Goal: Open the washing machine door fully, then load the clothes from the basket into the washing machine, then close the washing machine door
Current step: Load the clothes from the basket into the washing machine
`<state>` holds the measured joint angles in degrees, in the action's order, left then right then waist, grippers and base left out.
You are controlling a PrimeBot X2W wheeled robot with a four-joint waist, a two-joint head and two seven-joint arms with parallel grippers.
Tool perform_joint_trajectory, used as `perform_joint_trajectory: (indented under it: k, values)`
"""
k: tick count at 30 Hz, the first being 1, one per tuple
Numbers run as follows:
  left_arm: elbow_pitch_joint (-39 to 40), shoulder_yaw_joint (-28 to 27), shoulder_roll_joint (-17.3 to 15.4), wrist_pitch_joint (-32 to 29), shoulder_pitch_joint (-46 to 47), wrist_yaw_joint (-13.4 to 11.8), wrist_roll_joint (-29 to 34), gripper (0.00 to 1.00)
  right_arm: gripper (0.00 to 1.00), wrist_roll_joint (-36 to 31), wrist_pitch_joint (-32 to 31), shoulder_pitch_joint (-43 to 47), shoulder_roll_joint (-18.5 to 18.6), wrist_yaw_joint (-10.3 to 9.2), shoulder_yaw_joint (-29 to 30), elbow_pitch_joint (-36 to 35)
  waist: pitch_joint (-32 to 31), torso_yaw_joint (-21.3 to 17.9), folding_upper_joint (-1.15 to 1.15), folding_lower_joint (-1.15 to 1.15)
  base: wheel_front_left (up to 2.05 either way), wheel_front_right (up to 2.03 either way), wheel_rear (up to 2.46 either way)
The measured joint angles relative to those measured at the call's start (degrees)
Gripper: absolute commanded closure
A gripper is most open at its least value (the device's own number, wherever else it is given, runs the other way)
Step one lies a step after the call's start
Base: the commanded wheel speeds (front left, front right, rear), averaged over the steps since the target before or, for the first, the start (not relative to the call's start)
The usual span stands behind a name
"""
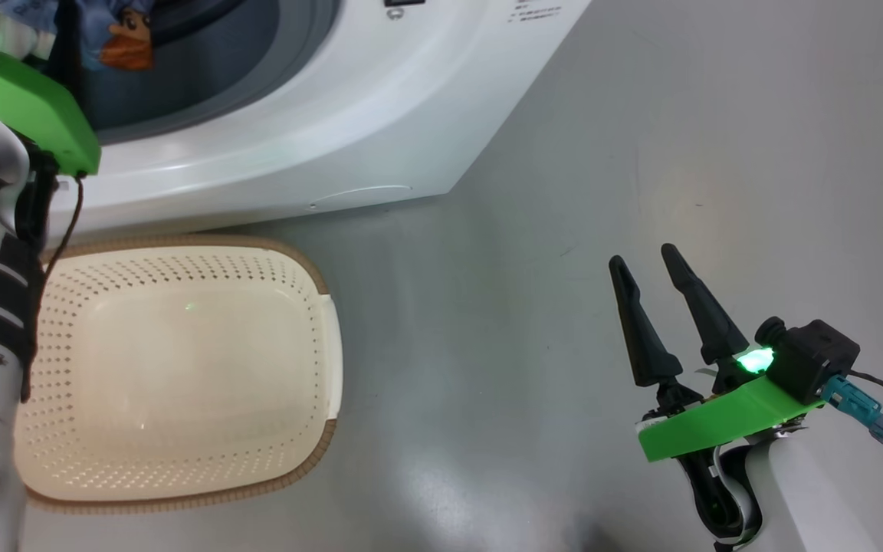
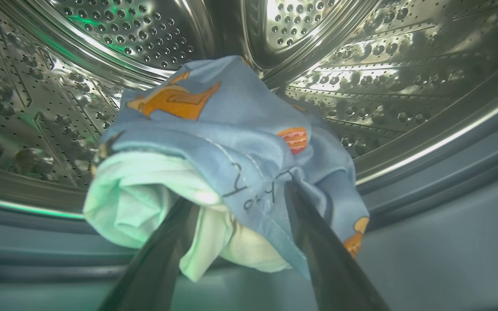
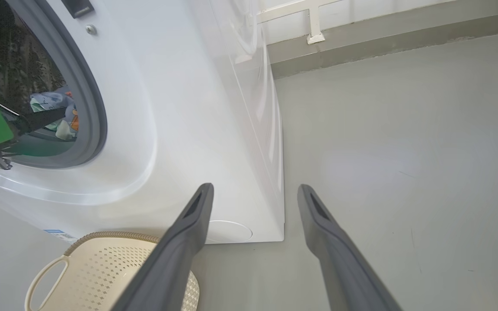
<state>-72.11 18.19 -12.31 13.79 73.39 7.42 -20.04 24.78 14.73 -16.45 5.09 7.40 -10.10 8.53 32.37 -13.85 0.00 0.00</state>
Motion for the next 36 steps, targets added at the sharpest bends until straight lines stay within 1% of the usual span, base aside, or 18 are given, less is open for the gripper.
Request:
perform_joint_trajectory:
  k: [5, 8, 14, 20, 28, 36]
  values:
    - [0.62, 1.24, 0.76, 0.34, -0.18, 0.00, -2.22, 0.00, 0.00, 0.00, 0.00, -0.01, 0.43, 0.00, 0.52, 0.01, -0.46, 1.00, 0.00, 0.00, 0.00, 0.00, 0.00]
    - [2.34, 1.35, 1.00, 0.43, -1.41, -0.01, -3.96, 0.00, 0.00, 0.00, 0.00, -0.01, 0.71, 0.00, 1.08, 0.03, -1.02, 1.68, 0.00, 0.00, 0.00, 0.00, 0.00]
    - [8.54, 0.68, 1.34, 0.83, -6.40, -0.01, -6.09, 0.00, 0.00, -0.01, 0.00, 0.03, 1.35, 0.00, 1.44, 0.09, -2.52, 2.89, 0.00, 0.00, 0.00, 0.00, 0.00]
    - [16.88, -3.02, 2.23, 0.85, -14.57, -0.01, -5.97, 0.00, 0.00, -0.10, 0.00, 0.28, 2.68, 0.00, 2.03, 0.53, -5.03, 4.53, 0.00, 0.00, 0.00, 0.00, 0.00]
    - [26.94, -9.21, 4.26, 0.85, -26.75, -0.01, -1.85, 0.00, 0.00, -0.19, 0.00, 3.64, 4.45, 0.00, 3.21, 1.36, -9.70, 6.63, 0.00, 0.00, 0.00, 0.00, 0.00]
    - [35.73, -12.68, 5.16, 0.83, -38.00, -0.01, 2.40, 0.00, 0.00, -0.18, 0.00, 7.27, 5.92, 0.00, 3.82, 1.82, -14.96, 8.44, 0.00, 0.00, 0.00, 0.00, 0.00]
